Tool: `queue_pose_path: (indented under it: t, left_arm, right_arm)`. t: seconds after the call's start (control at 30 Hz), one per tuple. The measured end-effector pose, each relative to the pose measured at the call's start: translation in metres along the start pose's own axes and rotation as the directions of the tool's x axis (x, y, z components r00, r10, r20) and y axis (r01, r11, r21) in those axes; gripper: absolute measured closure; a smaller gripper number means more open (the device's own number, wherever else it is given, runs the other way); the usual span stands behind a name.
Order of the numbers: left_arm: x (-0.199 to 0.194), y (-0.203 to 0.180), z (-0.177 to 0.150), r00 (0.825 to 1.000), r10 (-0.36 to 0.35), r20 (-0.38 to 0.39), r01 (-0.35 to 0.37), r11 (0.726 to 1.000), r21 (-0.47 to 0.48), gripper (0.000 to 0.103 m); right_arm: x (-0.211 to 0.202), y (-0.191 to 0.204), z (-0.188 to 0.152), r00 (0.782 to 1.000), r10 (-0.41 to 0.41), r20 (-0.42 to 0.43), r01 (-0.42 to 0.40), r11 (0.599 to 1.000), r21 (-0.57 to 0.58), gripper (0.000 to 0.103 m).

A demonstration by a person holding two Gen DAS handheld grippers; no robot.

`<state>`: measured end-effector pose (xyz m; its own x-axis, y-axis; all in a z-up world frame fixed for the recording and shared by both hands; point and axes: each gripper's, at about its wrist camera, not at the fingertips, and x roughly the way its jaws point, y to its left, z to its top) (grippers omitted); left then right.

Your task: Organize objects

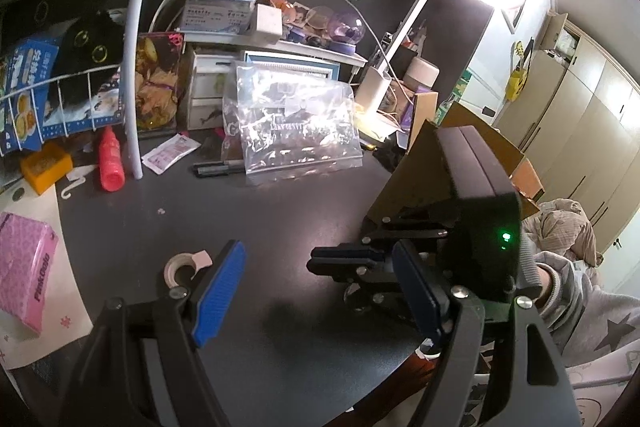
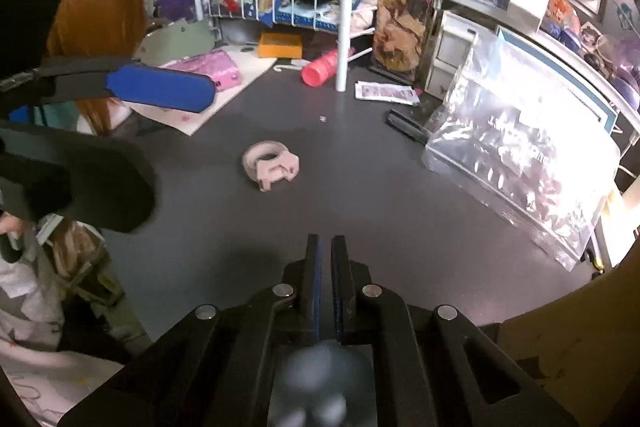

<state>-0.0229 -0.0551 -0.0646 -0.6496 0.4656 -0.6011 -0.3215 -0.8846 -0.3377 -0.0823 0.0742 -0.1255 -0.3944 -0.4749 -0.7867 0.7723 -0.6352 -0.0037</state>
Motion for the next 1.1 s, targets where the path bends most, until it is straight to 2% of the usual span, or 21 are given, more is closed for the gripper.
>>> queue_pose_path:
  t: [0.1,0.3,0.37,0.43,0.7,0.93,1.03,1.1]
  left_arm:
    - [0.001,0.002,-0.002,1.000,0.001,-0.002,-0.001,1.000,-0.007,0.030]
    - [0.001,0.006,-0.002,1.000,0.004,0.003,-0.004,1.000,-0.013,0.030]
    - [0.000,0.006,-0.002,1.000,0.004,0.006,-0.004,1.000,-0.016,0.030]
    - [-0.002,0.007,-0.003,1.000,0.006,0.012,-0.005,1.000,-0.017,0.030]
    - [-0.025,0.005,-0.002,0.997,-0.012,0.076,0.013,1.000,-0.009,0.030]
    - [-0.014,-0.013,-0.006,0.996,-0.066,0.053,0.064,0.997,0.040,0.029]
    - [0.000,-0.023,-0.010,0.994,-0.105,0.026,0.104,0.993,0.054,0.027]
    - [0.014,-0.030,-0.014,0.992,-0.127,-0.007,0.127,0.990,0.064,0.027]
  right_arm:
    - [0.004,-0.009,0.000,1.000,0.023,0.002,-0.023,0.999,0.039,0.100]
    - [0.005,-0.012,0.004,1.000,0.013,0.004,-0.014,0.999,0.040,0.099]
    - [0.002,-0.011,0.006,1.000,0.013,0.014,-0.013,0.999,0.043,0.092]
    - [-0.003,-0.010,0.009,1.000,0.007,0.029,-0.008,0.999,0.041,0.072]
    - [-0.062,0.008,0.011,0.985,-0.029,0.169,0.028,1.000,0.008,0.069]
    - [-0.114,0.026,-0.039,0.953,-0.129,0.274,0.123,0.992,0.042,0.058]
    - [-0.116,0.030,-0.068,0.954,-0.133,0.269,0.113,0.990,0.086,0.058]
    - [-0.109,0.029,-0.082,0.961,-0.108,0.256,0.078,0.989,0.123,0.058]
